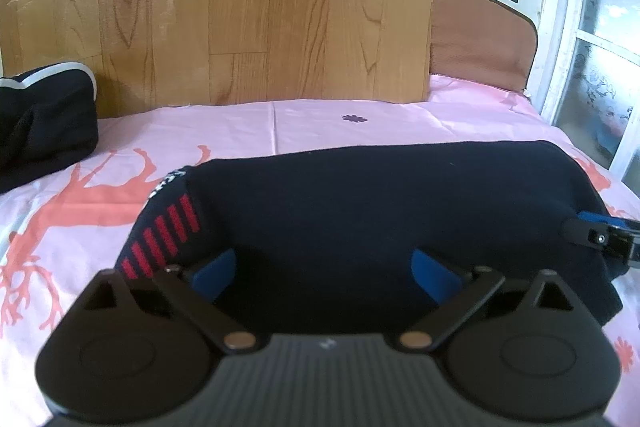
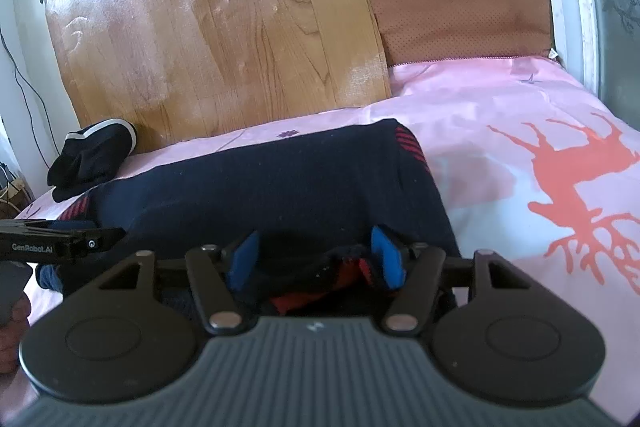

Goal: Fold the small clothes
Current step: 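Press the folded sweater bundle flat with both open grippers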

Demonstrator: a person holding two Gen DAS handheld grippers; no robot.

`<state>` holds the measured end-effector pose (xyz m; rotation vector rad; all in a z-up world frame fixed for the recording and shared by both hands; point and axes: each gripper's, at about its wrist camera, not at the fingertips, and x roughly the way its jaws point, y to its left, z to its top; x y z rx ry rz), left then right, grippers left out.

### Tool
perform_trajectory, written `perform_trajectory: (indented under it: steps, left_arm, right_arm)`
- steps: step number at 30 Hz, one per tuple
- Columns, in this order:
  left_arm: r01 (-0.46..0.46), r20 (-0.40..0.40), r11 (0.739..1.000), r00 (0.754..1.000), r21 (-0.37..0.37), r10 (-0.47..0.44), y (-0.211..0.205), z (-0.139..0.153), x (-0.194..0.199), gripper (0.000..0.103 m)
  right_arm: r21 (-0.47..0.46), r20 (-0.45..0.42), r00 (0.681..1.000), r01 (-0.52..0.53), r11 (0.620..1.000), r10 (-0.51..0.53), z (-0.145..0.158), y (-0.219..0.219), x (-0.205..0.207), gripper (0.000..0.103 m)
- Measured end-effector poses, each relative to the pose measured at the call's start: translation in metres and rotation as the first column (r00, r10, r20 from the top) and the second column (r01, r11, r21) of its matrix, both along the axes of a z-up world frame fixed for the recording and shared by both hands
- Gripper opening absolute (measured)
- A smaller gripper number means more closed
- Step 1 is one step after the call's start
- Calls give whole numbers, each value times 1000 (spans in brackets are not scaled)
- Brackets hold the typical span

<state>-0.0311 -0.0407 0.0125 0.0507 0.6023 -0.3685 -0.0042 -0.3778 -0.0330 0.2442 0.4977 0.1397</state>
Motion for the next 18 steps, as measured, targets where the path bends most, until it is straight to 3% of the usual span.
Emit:
perform_trajectory:
  steps: [18]
  left_arm:
    - [13, -2, 1000, 1000, -3, -13, -1, 0, -1, 102]
  right_arm:
    - [-6, 11, 1000, 26, 1000, -26, 0, 6, -5, 69]
